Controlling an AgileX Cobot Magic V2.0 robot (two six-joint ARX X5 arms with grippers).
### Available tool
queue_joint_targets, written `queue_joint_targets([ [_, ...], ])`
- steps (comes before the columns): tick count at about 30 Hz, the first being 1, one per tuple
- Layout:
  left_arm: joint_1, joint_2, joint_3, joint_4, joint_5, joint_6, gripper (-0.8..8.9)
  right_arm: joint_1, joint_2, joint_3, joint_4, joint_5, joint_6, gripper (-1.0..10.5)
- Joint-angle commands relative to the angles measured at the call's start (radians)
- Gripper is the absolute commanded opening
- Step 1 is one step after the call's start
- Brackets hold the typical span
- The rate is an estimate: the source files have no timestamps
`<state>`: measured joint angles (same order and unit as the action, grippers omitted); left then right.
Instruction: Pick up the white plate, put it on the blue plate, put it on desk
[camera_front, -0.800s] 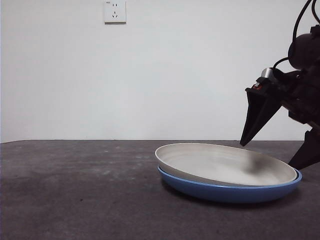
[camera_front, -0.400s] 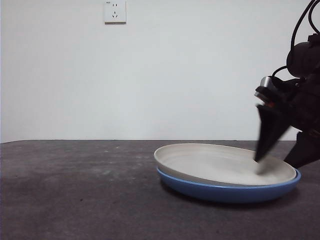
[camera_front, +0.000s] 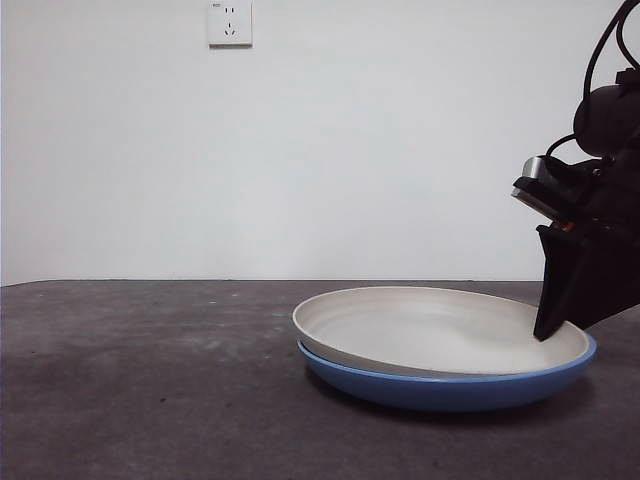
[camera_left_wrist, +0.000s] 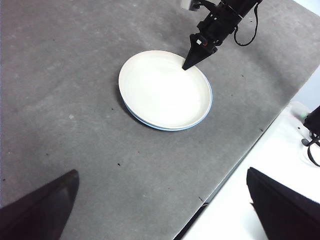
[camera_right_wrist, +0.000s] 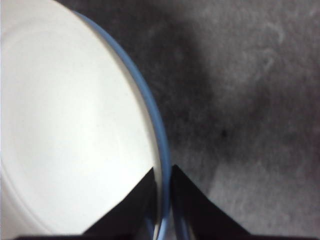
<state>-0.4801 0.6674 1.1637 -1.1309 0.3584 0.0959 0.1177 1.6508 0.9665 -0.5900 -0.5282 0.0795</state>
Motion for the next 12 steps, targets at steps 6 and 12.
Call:
queue_joint_targets([
  [6, -0.005, 0.005, 0.009, 0.011, 0.005, 0.017, 6.03, 0.042, -0.019, 0.134, -0.106, -0.014, 0.035, 0.1],
  [12, -0.005, 0.005, 0.009, 0.015, 0.005, 0.016, 6.03, 0.143, -0.019, 0.175, -0.084, -0.014, 0.142, 0.1],
])
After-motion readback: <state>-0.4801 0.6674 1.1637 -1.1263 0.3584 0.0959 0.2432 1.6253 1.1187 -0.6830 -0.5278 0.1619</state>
